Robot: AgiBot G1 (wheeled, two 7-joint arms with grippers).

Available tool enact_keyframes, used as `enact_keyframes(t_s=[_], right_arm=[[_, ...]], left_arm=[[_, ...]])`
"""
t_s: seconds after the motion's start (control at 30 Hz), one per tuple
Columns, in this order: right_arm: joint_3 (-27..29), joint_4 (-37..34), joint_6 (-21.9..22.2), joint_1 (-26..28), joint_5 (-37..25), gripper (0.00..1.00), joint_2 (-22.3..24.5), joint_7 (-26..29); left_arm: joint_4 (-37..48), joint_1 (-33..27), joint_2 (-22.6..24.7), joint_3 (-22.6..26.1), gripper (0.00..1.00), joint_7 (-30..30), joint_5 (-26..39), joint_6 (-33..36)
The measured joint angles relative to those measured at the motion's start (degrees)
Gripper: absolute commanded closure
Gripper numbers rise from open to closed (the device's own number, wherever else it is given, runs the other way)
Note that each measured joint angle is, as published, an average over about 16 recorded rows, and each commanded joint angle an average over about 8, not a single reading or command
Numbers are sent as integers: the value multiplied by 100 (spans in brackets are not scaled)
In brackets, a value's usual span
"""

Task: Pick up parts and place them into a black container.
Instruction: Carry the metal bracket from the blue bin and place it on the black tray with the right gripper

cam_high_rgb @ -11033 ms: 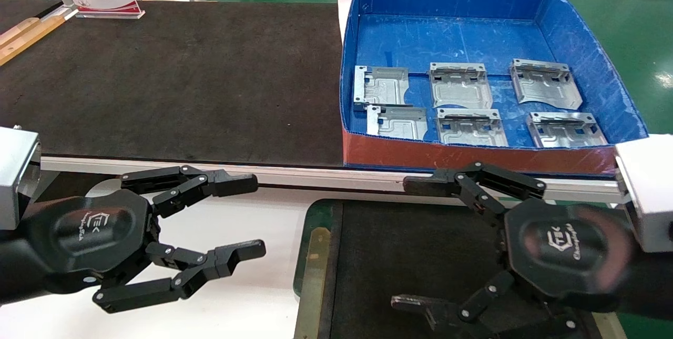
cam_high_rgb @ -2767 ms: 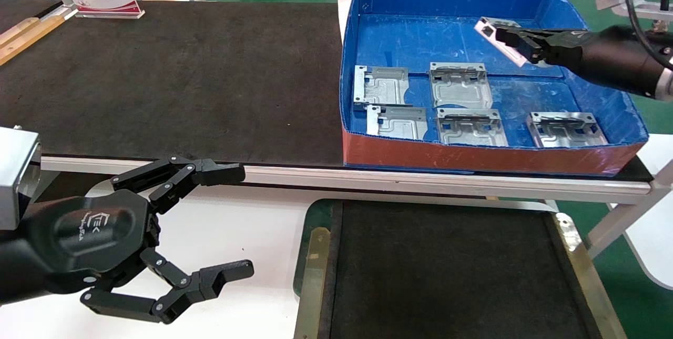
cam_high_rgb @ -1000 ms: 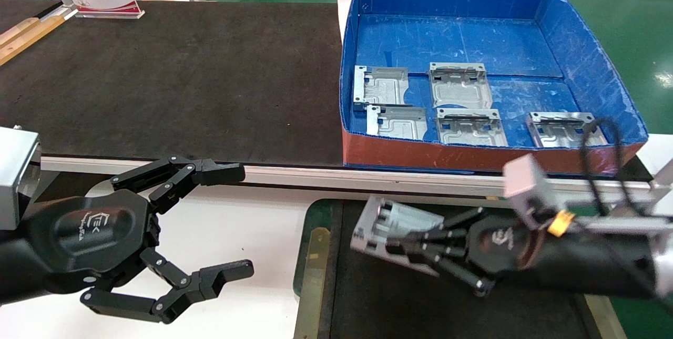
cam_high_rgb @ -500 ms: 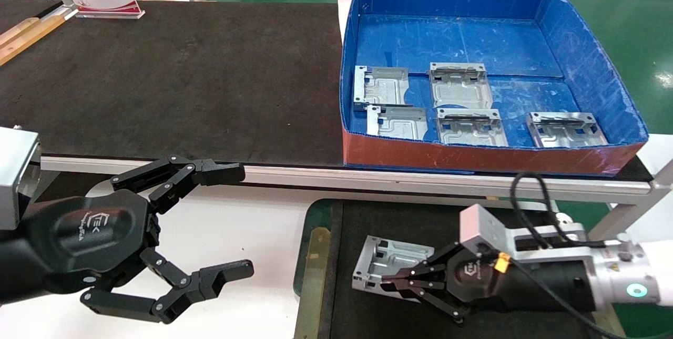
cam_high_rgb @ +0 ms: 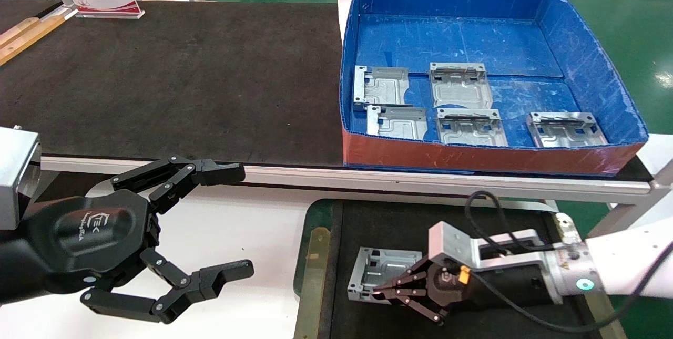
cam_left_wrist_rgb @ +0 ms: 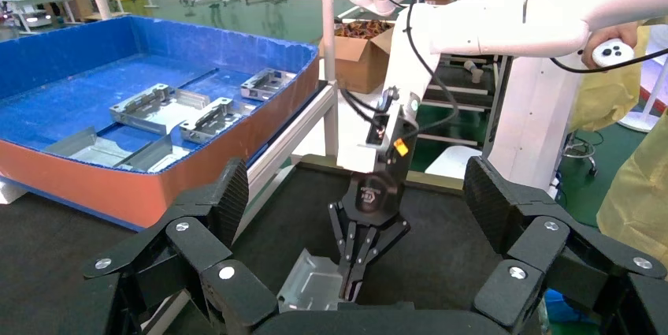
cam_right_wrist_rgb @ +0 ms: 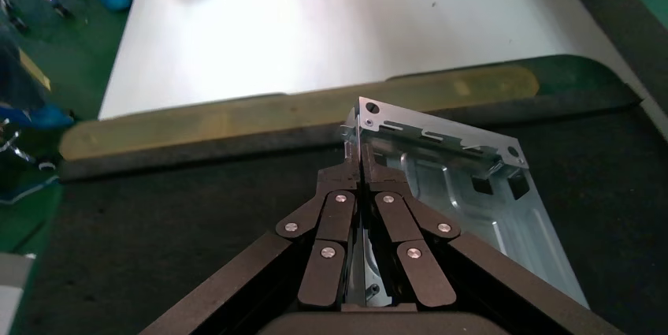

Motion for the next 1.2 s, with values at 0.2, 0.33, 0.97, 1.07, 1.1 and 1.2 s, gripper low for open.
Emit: enact_keyframes(t_s=[0.2, 0.33, 0.97, 1.07, 1.1, 1.2], right_arm=[[-123, -581, 121, 180, -240, 100, -294, -605], [-183, -906, 226, 277, -370, 100, -465, -1069], [-312, -1976, 650, 558, -666, 100, -1006, -2737], [-318, -2096, 720, 586, -684, 100, -1065, -2919], [-320, -2133, 745, 595, -689, 100, -1084, -2978], [-323, -2235, 826, 615, -702, 100, -1140, -3154]], left_arm=[[0, 0, 0, 0, 0, 0, 0, 0], [0, 0, 0, 0, 0, 0, 0, 0], [0, 0, 0, 0, 0, 0, 0, 0], [0, 0, 0, 0, 0, 0, 0, 0], [0, 0, 0, 0, 0, 0, 0, 0], [0, 0, 0, 0, 0, 0, 0, 0]])
